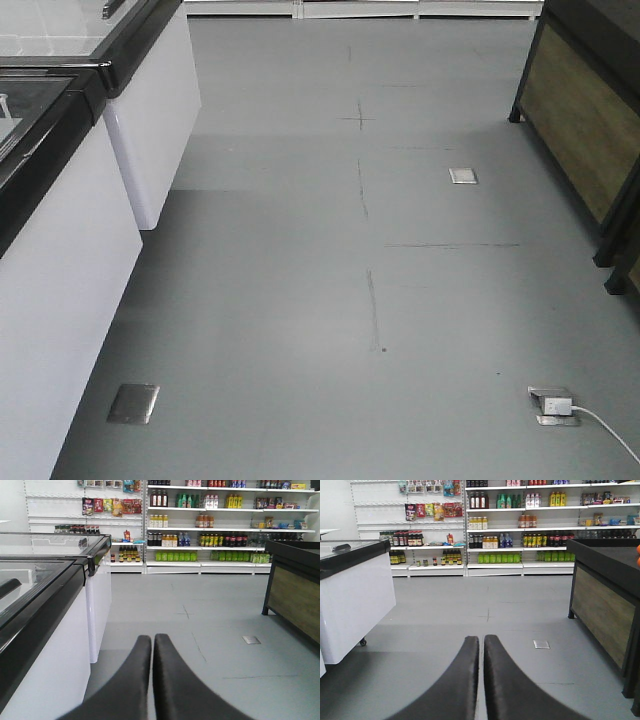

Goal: Left arm holds basket, right arm returns cookies

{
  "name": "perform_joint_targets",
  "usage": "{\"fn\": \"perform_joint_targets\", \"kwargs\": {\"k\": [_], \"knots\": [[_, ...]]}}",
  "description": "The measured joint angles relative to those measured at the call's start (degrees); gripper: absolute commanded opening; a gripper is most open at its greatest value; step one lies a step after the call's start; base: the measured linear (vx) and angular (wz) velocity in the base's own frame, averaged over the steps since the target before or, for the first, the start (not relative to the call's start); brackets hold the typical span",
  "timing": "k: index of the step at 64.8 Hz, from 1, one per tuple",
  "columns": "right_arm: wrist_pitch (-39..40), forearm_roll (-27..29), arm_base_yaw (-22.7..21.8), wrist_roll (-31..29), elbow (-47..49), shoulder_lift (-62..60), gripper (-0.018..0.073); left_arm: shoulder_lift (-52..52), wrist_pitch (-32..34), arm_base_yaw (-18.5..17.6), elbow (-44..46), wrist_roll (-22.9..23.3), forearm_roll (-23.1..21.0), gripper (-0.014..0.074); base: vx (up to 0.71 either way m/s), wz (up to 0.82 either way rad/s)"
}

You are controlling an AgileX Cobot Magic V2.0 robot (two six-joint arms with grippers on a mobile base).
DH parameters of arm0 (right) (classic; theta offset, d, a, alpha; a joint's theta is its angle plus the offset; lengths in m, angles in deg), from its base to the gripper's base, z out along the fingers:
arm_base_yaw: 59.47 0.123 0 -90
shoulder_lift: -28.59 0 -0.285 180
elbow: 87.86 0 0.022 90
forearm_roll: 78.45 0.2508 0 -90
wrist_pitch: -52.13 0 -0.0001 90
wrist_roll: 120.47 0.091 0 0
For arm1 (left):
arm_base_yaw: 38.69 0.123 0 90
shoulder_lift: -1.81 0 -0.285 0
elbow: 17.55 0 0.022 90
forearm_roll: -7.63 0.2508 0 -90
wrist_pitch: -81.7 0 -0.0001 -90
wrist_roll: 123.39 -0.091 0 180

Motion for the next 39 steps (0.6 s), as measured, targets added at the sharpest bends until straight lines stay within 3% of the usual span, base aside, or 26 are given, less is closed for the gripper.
{"fn": "perform_joint_targets", "kwargs": {"k": [39], "knots": [[0.0, 0.0, 0.0, 0.0, 0.0, 0.0, -0.0011, 0.0, 0.0, 0.0, 0.0, 0.0, 0.0, -0.0006, 0.00, 0.00]]}}
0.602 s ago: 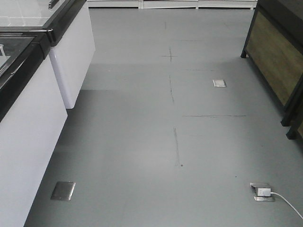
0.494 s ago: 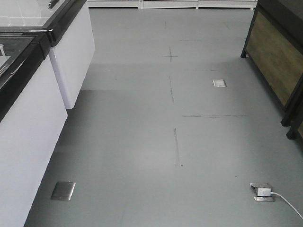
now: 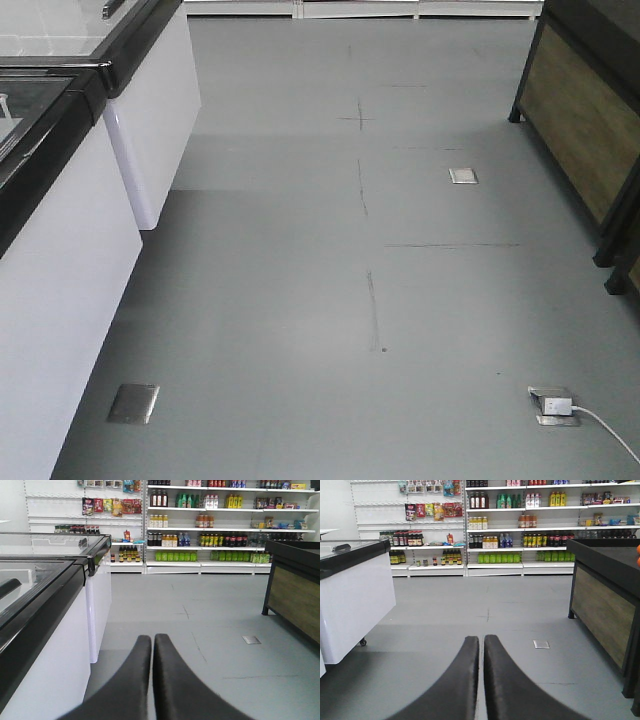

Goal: Left arm holds basket, right arm returns cookies

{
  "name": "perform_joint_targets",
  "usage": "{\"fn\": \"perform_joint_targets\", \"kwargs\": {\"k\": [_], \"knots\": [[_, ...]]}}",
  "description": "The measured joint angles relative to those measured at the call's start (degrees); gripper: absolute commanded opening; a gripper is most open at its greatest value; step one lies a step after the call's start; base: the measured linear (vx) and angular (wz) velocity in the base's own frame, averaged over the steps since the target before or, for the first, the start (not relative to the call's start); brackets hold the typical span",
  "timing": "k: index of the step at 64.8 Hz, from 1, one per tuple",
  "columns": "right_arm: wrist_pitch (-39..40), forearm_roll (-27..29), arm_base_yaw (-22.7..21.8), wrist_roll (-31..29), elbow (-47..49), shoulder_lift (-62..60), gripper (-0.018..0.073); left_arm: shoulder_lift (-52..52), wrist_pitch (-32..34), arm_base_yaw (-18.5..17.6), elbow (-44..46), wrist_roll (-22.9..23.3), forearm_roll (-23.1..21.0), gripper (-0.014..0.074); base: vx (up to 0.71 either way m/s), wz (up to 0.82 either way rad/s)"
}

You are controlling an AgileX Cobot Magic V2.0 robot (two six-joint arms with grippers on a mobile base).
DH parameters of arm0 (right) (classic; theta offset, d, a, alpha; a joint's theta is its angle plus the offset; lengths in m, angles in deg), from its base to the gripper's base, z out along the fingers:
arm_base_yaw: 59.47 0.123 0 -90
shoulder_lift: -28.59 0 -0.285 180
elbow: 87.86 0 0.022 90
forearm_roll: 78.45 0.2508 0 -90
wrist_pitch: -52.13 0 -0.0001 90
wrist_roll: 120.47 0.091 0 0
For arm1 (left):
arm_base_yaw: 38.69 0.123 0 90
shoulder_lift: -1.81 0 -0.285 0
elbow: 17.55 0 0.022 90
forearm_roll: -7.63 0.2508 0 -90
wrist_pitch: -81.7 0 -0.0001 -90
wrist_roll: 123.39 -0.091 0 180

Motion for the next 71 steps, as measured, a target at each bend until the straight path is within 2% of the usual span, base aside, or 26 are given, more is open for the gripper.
{"fn": "perform_joint_targets", "kwargs": {"k": [71], "knots": [[0.0, 0.0, 0.0, 0.0, 0.0, 0.0, -0.0011, 0.0, 0.0, 0.0, 0.0, 0.0, 0.0, -0.0006, 0.00, 0.00]]}}
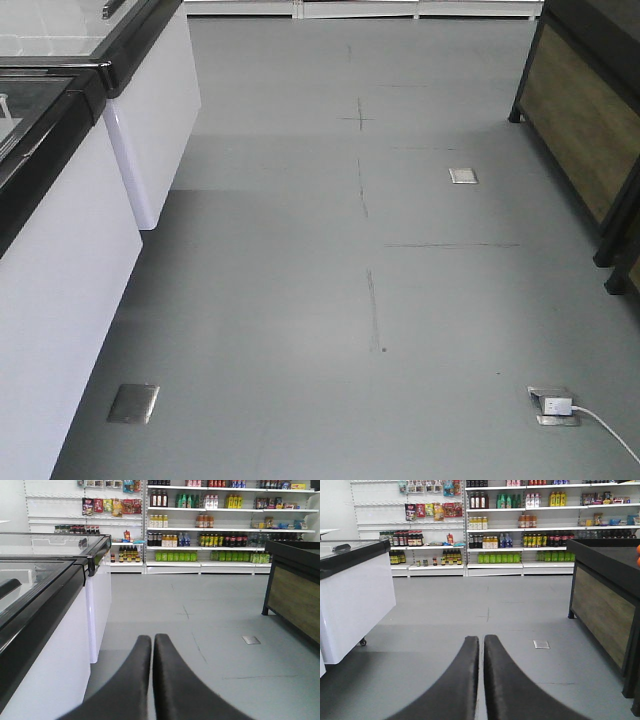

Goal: Left arm holds basket, right arm returns cookies

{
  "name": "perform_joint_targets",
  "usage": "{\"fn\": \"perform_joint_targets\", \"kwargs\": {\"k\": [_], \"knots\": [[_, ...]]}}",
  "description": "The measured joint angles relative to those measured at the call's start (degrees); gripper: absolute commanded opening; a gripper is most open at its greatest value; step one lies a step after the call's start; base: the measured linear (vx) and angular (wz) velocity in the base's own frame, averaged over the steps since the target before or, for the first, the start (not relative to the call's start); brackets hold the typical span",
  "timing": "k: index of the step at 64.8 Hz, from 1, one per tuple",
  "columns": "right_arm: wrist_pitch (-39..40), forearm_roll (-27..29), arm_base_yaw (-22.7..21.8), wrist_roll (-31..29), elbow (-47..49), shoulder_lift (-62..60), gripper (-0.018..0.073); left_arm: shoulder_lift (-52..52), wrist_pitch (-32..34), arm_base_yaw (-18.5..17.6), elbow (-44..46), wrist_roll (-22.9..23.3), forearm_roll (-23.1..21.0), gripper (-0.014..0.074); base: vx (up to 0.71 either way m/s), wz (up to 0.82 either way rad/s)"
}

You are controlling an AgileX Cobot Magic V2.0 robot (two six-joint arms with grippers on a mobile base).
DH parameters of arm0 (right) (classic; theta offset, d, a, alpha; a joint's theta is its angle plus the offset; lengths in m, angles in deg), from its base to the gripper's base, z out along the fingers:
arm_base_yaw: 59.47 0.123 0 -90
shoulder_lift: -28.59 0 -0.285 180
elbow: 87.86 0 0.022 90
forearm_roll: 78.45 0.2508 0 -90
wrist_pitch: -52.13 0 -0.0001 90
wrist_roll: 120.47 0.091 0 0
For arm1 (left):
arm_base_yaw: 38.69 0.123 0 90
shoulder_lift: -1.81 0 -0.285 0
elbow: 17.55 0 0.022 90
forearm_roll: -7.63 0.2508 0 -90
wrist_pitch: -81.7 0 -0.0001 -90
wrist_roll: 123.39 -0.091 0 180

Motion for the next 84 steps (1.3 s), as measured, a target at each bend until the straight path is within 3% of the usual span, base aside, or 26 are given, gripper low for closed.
{"fn": "perform_joint_targets", "kwargs": {"k": [16, 33, 57, 84], "knots": [[0.0, 0.0, 0.0, 0.0, 0.0, 0.0, -0.0011, 0.0, 0.4, 0.0, 1.4, 0.0, 0.0, -0.0006, 0.00, 0.00], [0.0, 0.0, 0.0, 0.0, 0.0, 0.0, -0.0011, -0.8, -2.1, 0.0, 11.2, 0.0, 0.0, -0.0006, 0.00, 0.00], [0.0, 0.0, 0.0, 0.0, 0.0, 0.0, -0.0011, -21.0, -16.5, 0.0, 27.3, 0.0, 0.0, -0.0006, 0.00, 0.00], [0.0, 0.0, 0.0, 0.0, 0.0, 0.0, -0.0011, -27.6, -18.7, 0.0, 28.2, 0.0, 0.0, -0.0002, 0.00, 0.00]]}}
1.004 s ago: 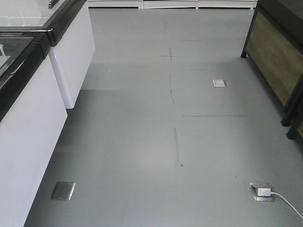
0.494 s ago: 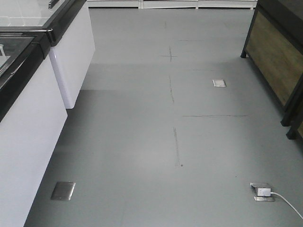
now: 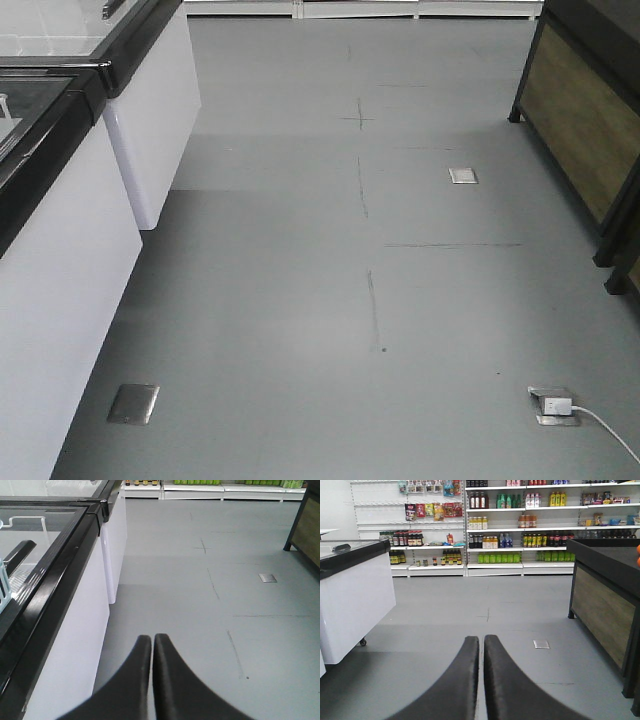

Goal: Left arm holds basket, right arm returns cookies

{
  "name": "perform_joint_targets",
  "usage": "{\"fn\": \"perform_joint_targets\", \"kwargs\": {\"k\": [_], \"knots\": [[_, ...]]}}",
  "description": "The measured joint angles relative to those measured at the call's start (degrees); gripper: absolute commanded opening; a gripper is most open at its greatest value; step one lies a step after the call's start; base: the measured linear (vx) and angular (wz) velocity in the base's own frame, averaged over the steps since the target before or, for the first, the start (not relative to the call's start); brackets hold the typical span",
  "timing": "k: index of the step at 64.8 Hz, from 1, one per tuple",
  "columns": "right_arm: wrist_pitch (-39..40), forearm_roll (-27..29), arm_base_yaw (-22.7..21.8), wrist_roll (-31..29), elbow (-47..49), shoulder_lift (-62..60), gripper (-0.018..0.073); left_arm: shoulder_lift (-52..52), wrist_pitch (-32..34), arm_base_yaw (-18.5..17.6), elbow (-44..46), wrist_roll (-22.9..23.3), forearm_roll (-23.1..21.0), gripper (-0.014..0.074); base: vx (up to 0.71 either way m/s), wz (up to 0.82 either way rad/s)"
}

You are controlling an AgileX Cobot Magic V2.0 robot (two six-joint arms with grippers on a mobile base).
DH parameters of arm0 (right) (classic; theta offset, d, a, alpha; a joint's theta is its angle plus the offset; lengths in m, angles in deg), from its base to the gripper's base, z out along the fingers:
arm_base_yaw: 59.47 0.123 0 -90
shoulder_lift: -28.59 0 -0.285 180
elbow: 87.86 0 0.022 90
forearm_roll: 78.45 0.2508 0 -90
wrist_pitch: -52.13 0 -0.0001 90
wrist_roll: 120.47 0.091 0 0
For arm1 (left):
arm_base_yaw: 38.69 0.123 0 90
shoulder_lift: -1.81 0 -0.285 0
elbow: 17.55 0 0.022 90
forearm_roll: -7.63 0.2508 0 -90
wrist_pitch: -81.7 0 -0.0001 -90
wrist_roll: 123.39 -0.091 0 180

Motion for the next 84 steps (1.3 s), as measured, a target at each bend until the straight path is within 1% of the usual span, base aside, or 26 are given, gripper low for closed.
{"fn": "perform_joint_targets", "kwargs": {"k": [13, 22, 25, 34, 44, 51, 61, 68, 74, 84], "knots": [[0.0, 0.0, 0.0, 0.0, 0.0, 0.0, -0.0011, 0.0, -0.4, 0.0, 0.1, 0.0, 0.0, 0.0034, 0.00, 0.00], [0.0, 0.0, 0.0, 0.0, 0.0, 0.0, -0.0011, 0.0, -0.5, 0.0, 0.1, 0.0, 0.0, 0.0106, 0.00, 0.00], [0.0, 0.0, 0.0, 0.0, 0.0, 0.0, -0.0011, 0.0, -0.5, 0.0, 0.1, 0.0, 0.0, 0.0137, 0.00, 0.00], [0.0, 0.0, 0.0, 0.0, 0.0, 0.0, -0.0011, 0.0, -0.6, 0.0, 0.1, 0.0, 0.0, 0.0264, 0.00, 0.00], [0.0, 0.0, 0.0, 0.0, 0.0, 0.0, -0.0011, 0.0, -0.8, 0.0, 0.1, 0.0, 0.0, 0.0424, 0.00, 0.00], [0.0, 0.0, 0.0, 0.0, 0.0, 0.0, -0.0011, 0.0, -1.1, 0.0, 0.1, 0.0, 0.0, 0.0487, 0.00, 0.00], [0.0, 0.0, 0.0, 0.0, 0.0, 0.0, -0.0011, 0.0, 0.1, 0.0, 0.1, 0.0, 0.0, 0.0489, 0.00, 0.00], [0.0, 0.0, 0.0, 0.0, 0.0, 0.0, -0.0011, 0.0, -0.6, 0.0, 0.1, 0.7, -1.1, 0.0489, 0.00, 0.00], [0.0, 0.0, 0.0, 0.0, 0.0, 0.0, -0.0011, -1.1, -4.0, 0.0, 0.6, 2.8, -1.5, 0.0489, 0.00, 0.00], [0.0, 0.0, 0.0, 0.0, 0.0, 0.0, -0.0011, -6.9, -13.0, 0.0, 3.9, 6.0, -1.7, 0.0489, 0.00, 0.00]]}}
